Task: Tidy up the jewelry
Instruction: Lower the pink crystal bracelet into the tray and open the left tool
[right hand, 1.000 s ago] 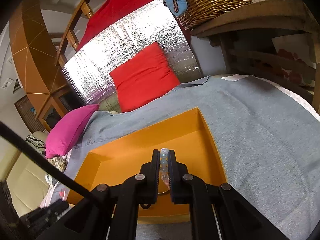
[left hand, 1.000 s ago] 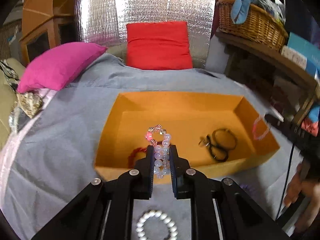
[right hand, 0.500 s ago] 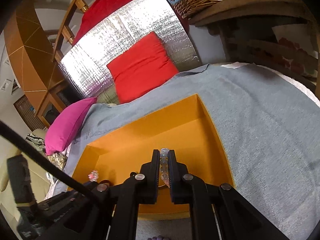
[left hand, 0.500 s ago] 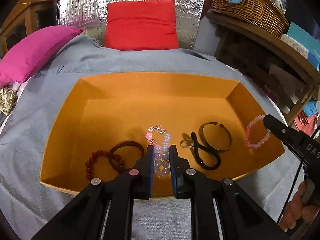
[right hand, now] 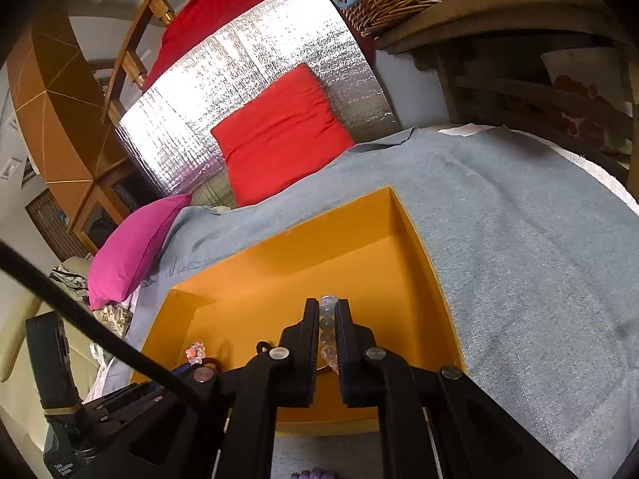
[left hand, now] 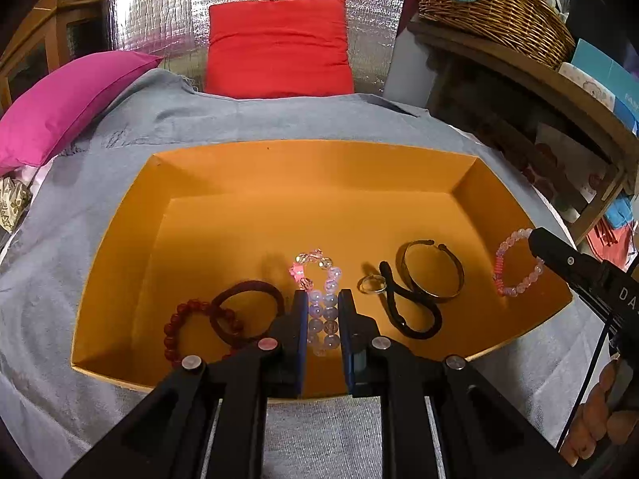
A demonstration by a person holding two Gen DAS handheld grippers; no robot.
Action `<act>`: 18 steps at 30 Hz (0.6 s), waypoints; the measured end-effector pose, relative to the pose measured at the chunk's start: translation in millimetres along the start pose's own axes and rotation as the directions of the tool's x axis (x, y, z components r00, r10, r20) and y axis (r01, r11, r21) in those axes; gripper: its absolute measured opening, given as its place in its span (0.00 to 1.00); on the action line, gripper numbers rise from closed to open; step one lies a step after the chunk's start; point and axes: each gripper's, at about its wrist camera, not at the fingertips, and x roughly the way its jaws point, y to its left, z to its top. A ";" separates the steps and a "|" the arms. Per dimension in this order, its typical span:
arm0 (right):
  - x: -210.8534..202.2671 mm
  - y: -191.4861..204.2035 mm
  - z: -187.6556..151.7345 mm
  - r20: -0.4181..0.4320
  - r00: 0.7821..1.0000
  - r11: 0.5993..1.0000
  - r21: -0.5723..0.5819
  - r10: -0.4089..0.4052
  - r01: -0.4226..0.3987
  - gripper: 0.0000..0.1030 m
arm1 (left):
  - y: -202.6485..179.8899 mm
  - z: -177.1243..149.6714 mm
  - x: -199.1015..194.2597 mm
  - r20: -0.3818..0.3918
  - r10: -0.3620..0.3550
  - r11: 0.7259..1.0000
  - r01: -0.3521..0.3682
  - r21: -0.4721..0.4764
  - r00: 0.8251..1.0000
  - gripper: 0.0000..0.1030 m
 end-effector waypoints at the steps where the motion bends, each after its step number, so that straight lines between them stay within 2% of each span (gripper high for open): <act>1: 0.1 0.1 -0.3 0.000 1.000 1.000 -0.001 -0.001 0.001 0.08 | 0.2 0.0 0.9 0.000 -0.001 1.000 0.001 -0.001 1.000 0.15; 18: 2.0 -5.6 -1.3 -0.003 1.000 1.000 0.012 -0.019 0.019 0.08 | -4.3 0.8 12.0 -0.014 -0.009 1.000 0.009 0.008 1.000 0.15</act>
